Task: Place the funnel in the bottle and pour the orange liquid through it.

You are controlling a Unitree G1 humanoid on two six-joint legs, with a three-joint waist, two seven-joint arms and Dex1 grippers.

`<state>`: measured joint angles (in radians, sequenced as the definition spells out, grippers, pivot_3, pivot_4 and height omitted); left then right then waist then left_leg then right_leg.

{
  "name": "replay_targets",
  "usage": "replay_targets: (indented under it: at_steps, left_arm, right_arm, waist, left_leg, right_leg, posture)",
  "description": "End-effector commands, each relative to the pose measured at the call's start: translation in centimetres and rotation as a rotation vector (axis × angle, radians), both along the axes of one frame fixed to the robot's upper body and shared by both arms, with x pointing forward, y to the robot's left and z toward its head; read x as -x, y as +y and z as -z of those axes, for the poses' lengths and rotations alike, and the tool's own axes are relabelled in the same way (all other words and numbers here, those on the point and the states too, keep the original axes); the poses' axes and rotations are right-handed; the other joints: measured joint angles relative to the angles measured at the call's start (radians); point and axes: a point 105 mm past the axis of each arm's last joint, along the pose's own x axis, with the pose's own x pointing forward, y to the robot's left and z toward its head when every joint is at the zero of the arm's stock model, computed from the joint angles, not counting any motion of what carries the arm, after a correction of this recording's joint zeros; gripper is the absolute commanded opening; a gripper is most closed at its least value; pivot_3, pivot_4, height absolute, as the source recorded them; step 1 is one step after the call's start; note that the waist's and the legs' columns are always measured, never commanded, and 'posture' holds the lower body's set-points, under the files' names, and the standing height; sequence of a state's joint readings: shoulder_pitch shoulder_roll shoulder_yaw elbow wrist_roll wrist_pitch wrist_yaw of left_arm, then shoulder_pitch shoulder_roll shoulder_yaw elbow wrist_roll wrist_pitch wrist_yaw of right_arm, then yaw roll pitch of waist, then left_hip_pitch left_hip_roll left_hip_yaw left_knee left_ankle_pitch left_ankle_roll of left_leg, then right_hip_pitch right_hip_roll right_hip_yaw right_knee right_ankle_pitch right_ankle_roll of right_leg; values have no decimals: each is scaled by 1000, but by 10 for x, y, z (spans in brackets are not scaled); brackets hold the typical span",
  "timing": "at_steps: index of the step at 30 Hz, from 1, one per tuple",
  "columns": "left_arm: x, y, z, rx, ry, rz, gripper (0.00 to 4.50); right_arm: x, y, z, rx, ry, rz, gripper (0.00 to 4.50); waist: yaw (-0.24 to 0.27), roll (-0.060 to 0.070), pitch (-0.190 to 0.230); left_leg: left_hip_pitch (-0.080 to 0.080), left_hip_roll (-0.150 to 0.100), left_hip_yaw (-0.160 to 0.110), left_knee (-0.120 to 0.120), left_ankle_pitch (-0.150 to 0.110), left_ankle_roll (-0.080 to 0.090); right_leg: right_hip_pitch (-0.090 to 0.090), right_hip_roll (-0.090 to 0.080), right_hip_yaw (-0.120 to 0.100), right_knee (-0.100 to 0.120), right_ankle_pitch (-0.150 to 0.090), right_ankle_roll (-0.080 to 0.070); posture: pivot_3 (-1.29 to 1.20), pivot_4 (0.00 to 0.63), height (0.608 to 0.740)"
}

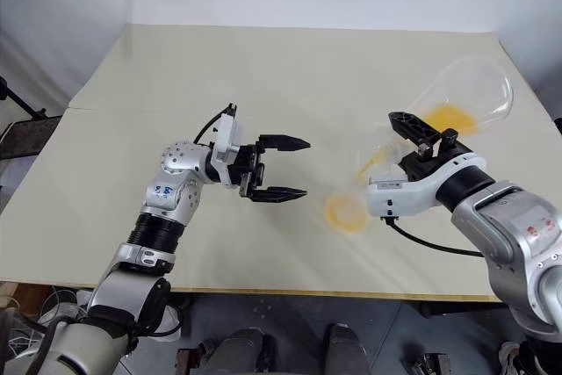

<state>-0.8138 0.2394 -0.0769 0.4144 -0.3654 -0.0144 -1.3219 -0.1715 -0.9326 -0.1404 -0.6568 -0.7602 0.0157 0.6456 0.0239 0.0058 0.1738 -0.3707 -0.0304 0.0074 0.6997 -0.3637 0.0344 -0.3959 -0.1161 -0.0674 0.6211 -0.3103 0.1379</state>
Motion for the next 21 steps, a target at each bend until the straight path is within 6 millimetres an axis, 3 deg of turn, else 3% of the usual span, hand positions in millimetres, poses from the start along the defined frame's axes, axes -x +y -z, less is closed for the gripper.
replay_targets:
  at_steps: [1,21]
  left_arm:
    - [1,-1,-7,26,-27,7,4500]
    - [1,-2,-5,18,-19,11,4500]
  right_arm:
    - [4,-4,-18,21,-70,9,2481]
    - [4,-5,-16,44,-59,-9,2481]
  waist:
    - [0,0,0]
    - [0,0,0]
  left_leg:
    - [0,0,0,0,0,0]
    - [0,0,0,0,0,0]
  right_leg:
    - [0,0,0,0,0,0]
    - [0,0,0,0,0,0]
  posture:
    - [0,150,740]
    - [0,150,740]
